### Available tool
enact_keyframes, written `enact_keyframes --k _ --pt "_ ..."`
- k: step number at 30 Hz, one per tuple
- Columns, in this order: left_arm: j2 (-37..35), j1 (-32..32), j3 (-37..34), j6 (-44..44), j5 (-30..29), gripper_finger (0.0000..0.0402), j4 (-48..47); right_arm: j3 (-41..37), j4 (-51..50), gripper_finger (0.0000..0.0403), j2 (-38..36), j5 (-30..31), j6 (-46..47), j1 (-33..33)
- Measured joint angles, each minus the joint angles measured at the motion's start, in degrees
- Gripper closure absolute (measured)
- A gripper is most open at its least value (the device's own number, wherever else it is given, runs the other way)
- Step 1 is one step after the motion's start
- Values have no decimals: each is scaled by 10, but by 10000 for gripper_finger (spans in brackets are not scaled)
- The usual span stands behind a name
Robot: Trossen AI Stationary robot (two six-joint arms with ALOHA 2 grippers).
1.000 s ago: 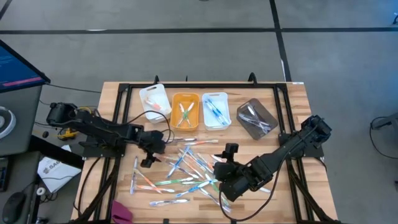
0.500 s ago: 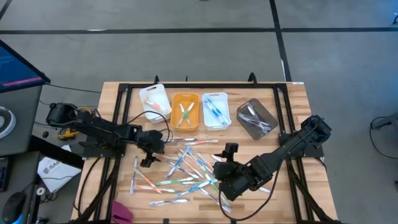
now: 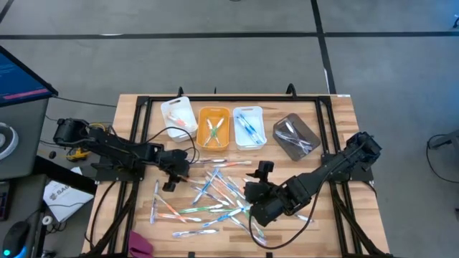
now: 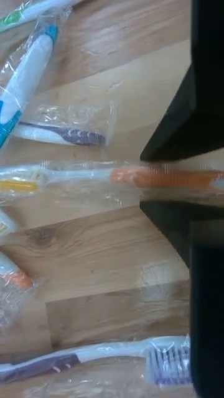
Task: Pick & Place Toothbrushes
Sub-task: Put the white orange toothbrush into the left white bin
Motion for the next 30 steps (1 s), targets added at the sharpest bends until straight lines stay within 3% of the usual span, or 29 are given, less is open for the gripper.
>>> enact_keyframes --k 6,14,21,23,30 --pt "0 0 0 0 4 388 -1 0 0 182 0 0 0 0" --pt "-14 -1 1 14 -12 389 -16 0 0 182 0 0 0 0" --pt "-83 -35 52 0 -45 390 -83 0 1 182 0 0 0 0" --pt "-103 -52 76 0 -81 391 -100 0 1 182 0 0 0 0" --pt "-185 -94 133 -37 -334 390 -110 0 3 182 0 0 0 0"
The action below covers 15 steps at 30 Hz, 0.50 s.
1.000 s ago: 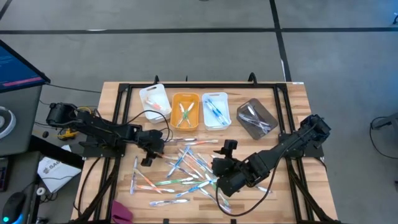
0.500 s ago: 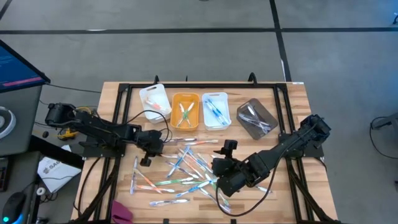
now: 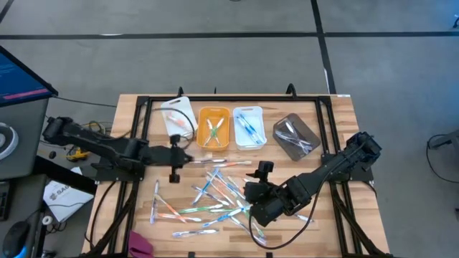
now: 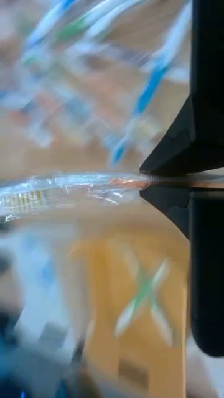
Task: Pick & Place Toothbrushes
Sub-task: Put the white orange toothbrush into the left white bin
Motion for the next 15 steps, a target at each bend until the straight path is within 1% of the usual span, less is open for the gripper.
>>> enact_keyframes --k 3,5,7,9,11,15 --pt "-38 7 17 -32 -106 390 -1 0 0 182 0 0 9 0" --pt "-67 20 28 -29 -172 388 0 0 0 182 0 0 17 0" --pt "-89 39 37 -9 -220 389 0 0 -1 182 0 0 18 -1" --pt "-111 65 42 30 -233 390 -1 0 -2 182 0 0 18 -1" --pt "-122 95 49 105 -226 390 0 0 -3 182 0 0 18 -1" --pt "-121 159 71 250 -162 390 -2 0 -4 182 0 0 17 -1"
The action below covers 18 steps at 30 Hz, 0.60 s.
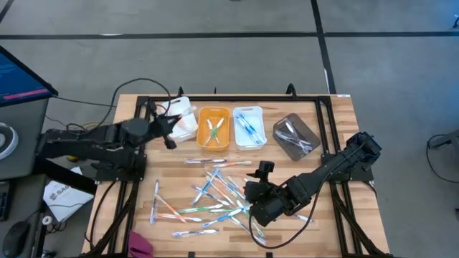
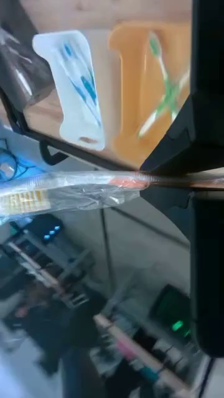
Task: Pick & Place Toothbrushes
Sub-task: Put the white orange toothbrush into the left white bin
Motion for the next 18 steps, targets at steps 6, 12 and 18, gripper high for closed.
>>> enact_keyframes --k 6,12,18 --pt "52 111 76 120 69 390 -5 0 0 182 0 0 -2 -8" --pt "125 222 164 205 127 391 -94 0 -1 182 0 0 -2 -12" --pt "195 334 206 253 237 391 -189 0 -2 182 0 0 -2 -12"
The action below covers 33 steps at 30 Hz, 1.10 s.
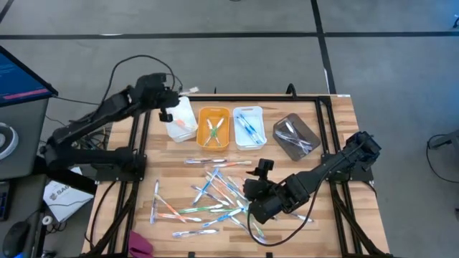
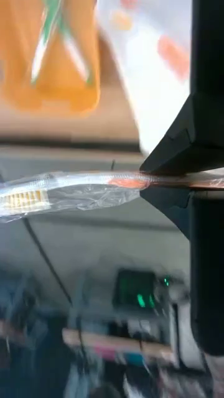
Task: Pick & Place Toothbrushes
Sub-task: Put the white orange toothbrush into the left white bin
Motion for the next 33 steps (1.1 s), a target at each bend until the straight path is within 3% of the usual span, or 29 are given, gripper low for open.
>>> enact_keyframes --k 4,14,21,25,33 --pt "36 56 0 69 73 391 -18 0 -1 182 0 0 -2 0" --pt "105 71 0 157 75 391 -20 0 2 182 0 0 15 0" --pt "145 94 -18 269 77 391 -48 0 2 182 0 -1 24 2" --pt "166 94 -23 287 113 391 -68 0 2 182 0 -1 30 2" --pt "214 90 -24 284 116 391 -102 0 1 182 0 -1 30 -1"
